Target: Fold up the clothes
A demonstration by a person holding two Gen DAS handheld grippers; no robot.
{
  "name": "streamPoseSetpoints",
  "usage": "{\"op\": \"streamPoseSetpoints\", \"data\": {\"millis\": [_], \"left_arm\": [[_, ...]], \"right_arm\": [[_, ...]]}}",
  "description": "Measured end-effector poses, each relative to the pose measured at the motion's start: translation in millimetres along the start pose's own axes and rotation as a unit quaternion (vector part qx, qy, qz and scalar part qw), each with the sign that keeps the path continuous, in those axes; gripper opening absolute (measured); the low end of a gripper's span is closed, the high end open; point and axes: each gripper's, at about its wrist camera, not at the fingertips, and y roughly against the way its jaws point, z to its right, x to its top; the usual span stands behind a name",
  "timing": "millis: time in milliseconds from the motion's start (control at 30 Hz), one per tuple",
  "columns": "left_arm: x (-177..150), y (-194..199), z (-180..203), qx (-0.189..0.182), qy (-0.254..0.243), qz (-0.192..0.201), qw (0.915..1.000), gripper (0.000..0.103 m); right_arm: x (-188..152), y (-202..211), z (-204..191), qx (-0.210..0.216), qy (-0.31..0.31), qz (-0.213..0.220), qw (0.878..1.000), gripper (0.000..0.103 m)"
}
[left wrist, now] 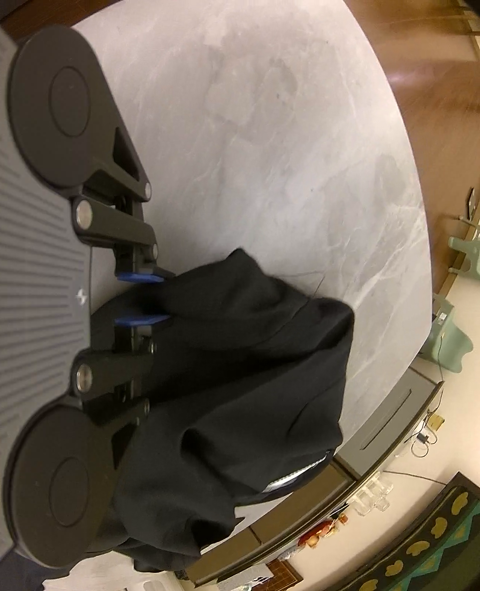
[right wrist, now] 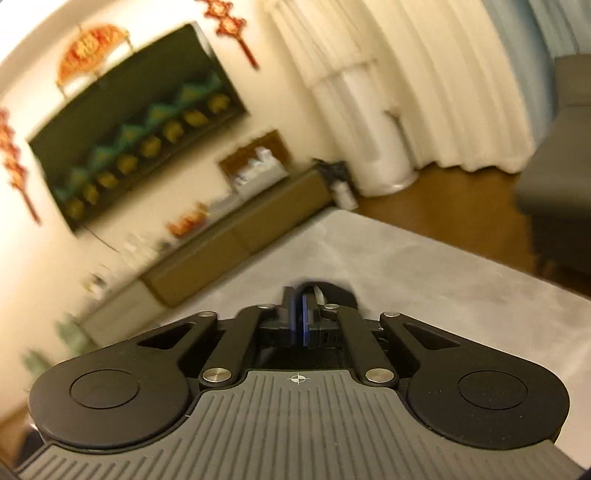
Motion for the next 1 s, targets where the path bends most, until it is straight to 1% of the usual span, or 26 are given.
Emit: {"op": "streamPoseSetpoints", "data": {"millis": [33,67,100,133,167,200,233,300,333,367,400,433,467,533,567,633,667,700,733,767,833,900,933,1000], "left_arm": [[0,2,-2,0.003,0.002,0.001,1.0000,0.019],[0,4,-4,0.006,0.004,0.003,1.0000,0.019],[1,6,-5,0.008,0.006,0.006,0.9999,0.019],[3,8,-6,0.010,0.008,0.010,0.9999,0.019],[4,13,-5,0.013,0.008,0.019,0.9997,0.019],[4,18,-3,0.016,0.006,0.030,0.9994,0.019],[4,24,0,0.019,0.002,0.045,0.9988,0.019],[4,37,9,0.018,-0.018,0.081,0.9964,0.020],[3,42,15,0.011,-0.030,0.094,0.9951,0.025],[2,43,20,0.004,-0.041,0.100,0.9942,0.031],[1,43,24,-0.004,-0.053,0.103,0.9932,0.034],[0,42,28,-0.004,-0.060,0.104,0.9928,0.034],[0,37,30,-0.004,-0.062,0.099,0.9931,0.035],[6,27,32,-0.025,-0.059,0.081,0.9946,0.035],[10,23,35,-0.040,-0.058,0.072,0.9949,0.035],[23,14,50,-0.067,-0.068,0.057,0.9938,0.038],[29,10,59,-0.076,-0.079,0.052,0.9926,0.041],[34,6,67,-0.082,-0.088,0.046,0.9916,0.041],[36,1,71,-0.091,-0.085,0.035,0.9916,0.041],[38,-3,73,-0.101,-0.077,0.021,0.9917,0.042],[39,-9,71,-0.139,-0.038,-0.012,0.9895,0.042],[38,-11,68,-0.173,-0.008,-0.038,0.9841,0.043],[37,-10,68,-0.178,-0.006,-0.039,0.9832,0.045],[36,-5,67,-0.179,-0.010,-0.033,0.9832,0.049]], "right_arm": [[-4,-5,7,-0.023,-0.013,-0.030,0.999,0.003],[-9,-14,20,-0.044,-0.043,-0.070,0.996,0.011],[-13,-19,32,-0.056,-0.076,-0.099,0.991,0.013],[-16,-21,44,-0.057,-0.112,-0.117,0.985,0.020],[-16,-19,51,-0.061,-0.133,-0.119,0.982,0.035],[-13,-12,53,-0.067,-0.136,-0.101,0.983,0.042],[-11,-7,51,-0.071,-0.126,-0.081,0.986,0.046],[-4,2,38,-0.075,-0.079,-0.040,0.993,0.048],[-3,1,33,-0.071,-0.065,-0.039,0.995,0.056],[-6,-8,30,-0.058,-0.062,-0.062,0.994,0.061],[-10,-18,29,-0.045,-0.070,-0.097,0.992,0.061],[-17,-29,29,-0.037,-0.089,-0.132,0.986,0.059],[-20,-31,24,-0.039,-0.090,-0.138,0.986,0.053],[-21,-23,0,-0.048,-0.044,-0.102,0.993,0.055],[-21,-18,-18,-0.041,-0.010,-0.081,0.996,0.061],[-22,-14,-57,-0.010,0.047,-0.055,0.997,0.066],[-24,-16,-77,0.013,0.063,-0.059,0.996,0.071],[-27,-22,-98,0.045,0.064,-0.082,0.994,0.073],[-31,-31,-119,0.077,0.061,-0.106,0.990,0.074],[-36,-43,-141,0.108,0.051,-0.131,0.984,0.074],[-45,-68,-186,0.162,0.037,-0.176,0.970,0.075],[-53,-102,-235,0.190,0.039,-0.205,0.959,0.077],[-57,-122,-258,0.197,0.037,-0.216,0.956,0.082],[-62,-166,-295,0.198,0.027,-0.231,0.952,0.083]]}}
